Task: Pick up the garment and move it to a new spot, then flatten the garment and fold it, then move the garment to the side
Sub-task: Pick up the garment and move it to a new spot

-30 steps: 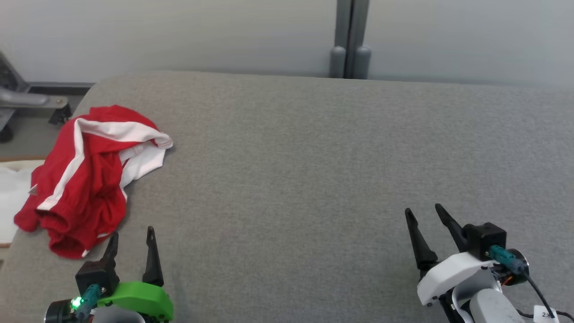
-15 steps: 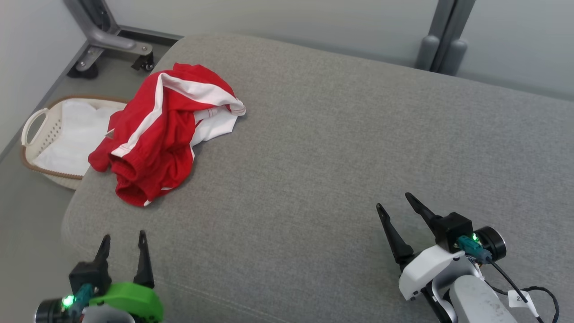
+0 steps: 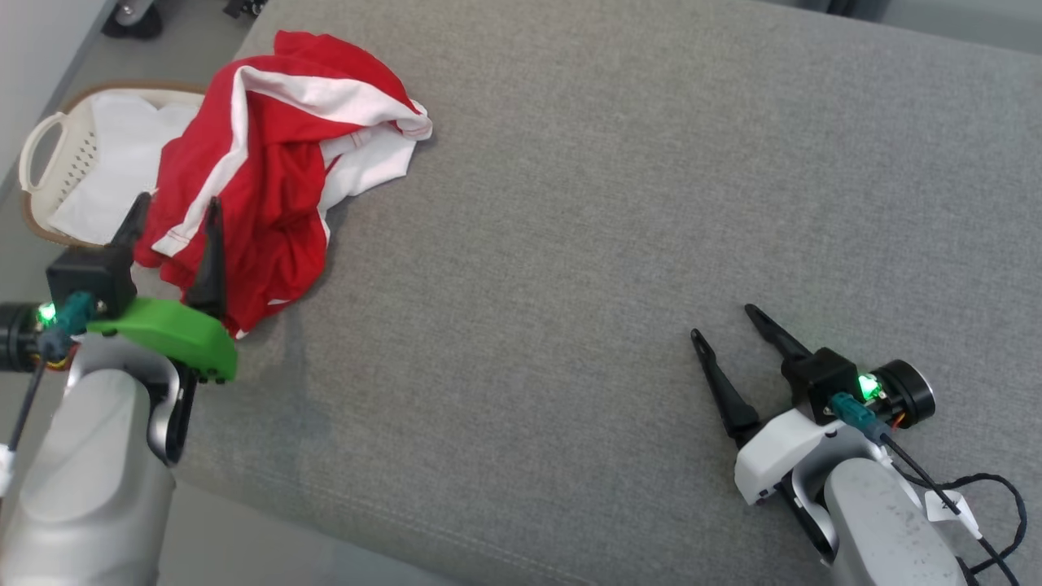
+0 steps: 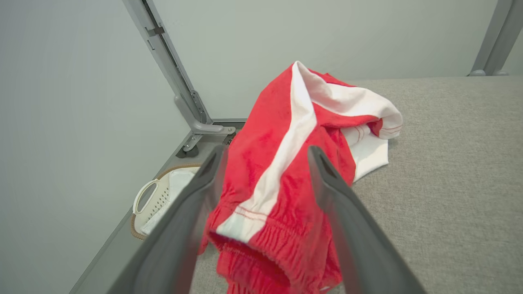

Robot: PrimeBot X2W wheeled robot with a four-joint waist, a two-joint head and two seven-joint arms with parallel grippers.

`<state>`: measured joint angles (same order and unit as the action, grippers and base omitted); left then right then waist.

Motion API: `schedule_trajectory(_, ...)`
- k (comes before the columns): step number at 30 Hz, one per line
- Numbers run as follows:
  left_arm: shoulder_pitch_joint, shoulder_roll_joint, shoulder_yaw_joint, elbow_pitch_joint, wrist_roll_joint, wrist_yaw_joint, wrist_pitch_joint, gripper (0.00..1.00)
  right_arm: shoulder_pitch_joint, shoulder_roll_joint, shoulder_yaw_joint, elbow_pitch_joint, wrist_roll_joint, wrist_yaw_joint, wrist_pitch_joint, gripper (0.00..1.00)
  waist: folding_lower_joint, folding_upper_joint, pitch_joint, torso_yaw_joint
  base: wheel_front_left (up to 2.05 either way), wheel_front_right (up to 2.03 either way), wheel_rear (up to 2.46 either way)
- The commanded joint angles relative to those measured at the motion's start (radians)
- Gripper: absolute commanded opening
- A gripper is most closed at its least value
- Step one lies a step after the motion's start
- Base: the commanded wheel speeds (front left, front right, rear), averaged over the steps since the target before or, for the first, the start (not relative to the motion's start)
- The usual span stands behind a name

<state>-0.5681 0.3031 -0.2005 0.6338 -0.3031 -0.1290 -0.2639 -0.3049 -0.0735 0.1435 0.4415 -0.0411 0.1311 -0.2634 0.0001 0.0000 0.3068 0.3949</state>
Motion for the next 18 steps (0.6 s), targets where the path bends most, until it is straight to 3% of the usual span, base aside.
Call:
schedule_trajectory(1, -0.039, 0.017, -0.039, 0.041, -0.031, -0.002, -0.001, 1.0, -0.012, -0.006, 0.002, 0.0, -0.007, -0.001, -0.002, 1.0, -0.0001, 0.0, 0.069, -0.044, 0.0, 0.0, 0.0)
schedule_trajectory(5, -0.128, 0.051, -0.149, 0.178, -0.133, -0.002, 0.023, 1.0, -0.025, -0.011, 0.007, 0.018, -0.013, -0.001, 0.0, 1.0, -0.0001, 0.0, 0.097, -0.074, 0.0, 0.0, 0.0)
schedule_trajectory(10, -0.172, 0.07, -0.183, 0.344, -0.186, 0.0, 0.027, 1.0, -0.027, -0.017, 0.003, 0.027, -0.013, -0.002, 0.005, 1.0, -0.0001, 0.0, 0.104, -0.1, 0.0, 0.0, 0.0)
schedule_trajectory(11, -0.184, 0.072, -0.179, 0.371, -0.187, 0.0, 0.019, 0.75, -0.025, -0.017, -0.002, 0.025, -0.011, -0.002, 0.005, 1.0, -0.0001, 0.0, 0.101, -0.104, 0.0, 0.0, 0.0)
schedule_trajectory(12, -0.191, 0.076, -0.178, 0.384, -0.182, 0.0, 0.012, 0.17, -0.022, -0.016, -0.005, 0.024, -0.01, -0.002, 0.005, 1.0, -0.0001, 0.0, 0.096, -0.106, 0.0, 0.0, 0.0)
schedule_trajectory(13, -0.199, 0.078, -0.172, 0.39, -0.179, 0.0, 0.004, 0.0, -0.019, -0.015, -0.009, 0.022, -0.007, -0.002, 0.005, 1.0, -0.0001, 0.0, 0.09, -0.108, 0.0, 0.0, 0.0)
schedule_trajectory(15, -0.216, 0.091, -0.161, 0.356, -0.156, 0.013, -0.003, 0.0, -0.009, -0.011, -0.014, 0.016, -0.002, -0.002, 0.005, 1.0, -0.0001, 0.0, 0.072, -0.109, 0.0, 0.0, 0.0)
schedule_trajectory(18, -0.208, 0.111, -0.132, 0.192, -0.087, 0.034, -0.001, 0.0, 0.004, -0.001, -0.025, 0.004, 0.008, -0.002, 0.004, 1.0, -0.0001, 0.0, 0.038, -0.11, 0.0, 0.0, 0.0)
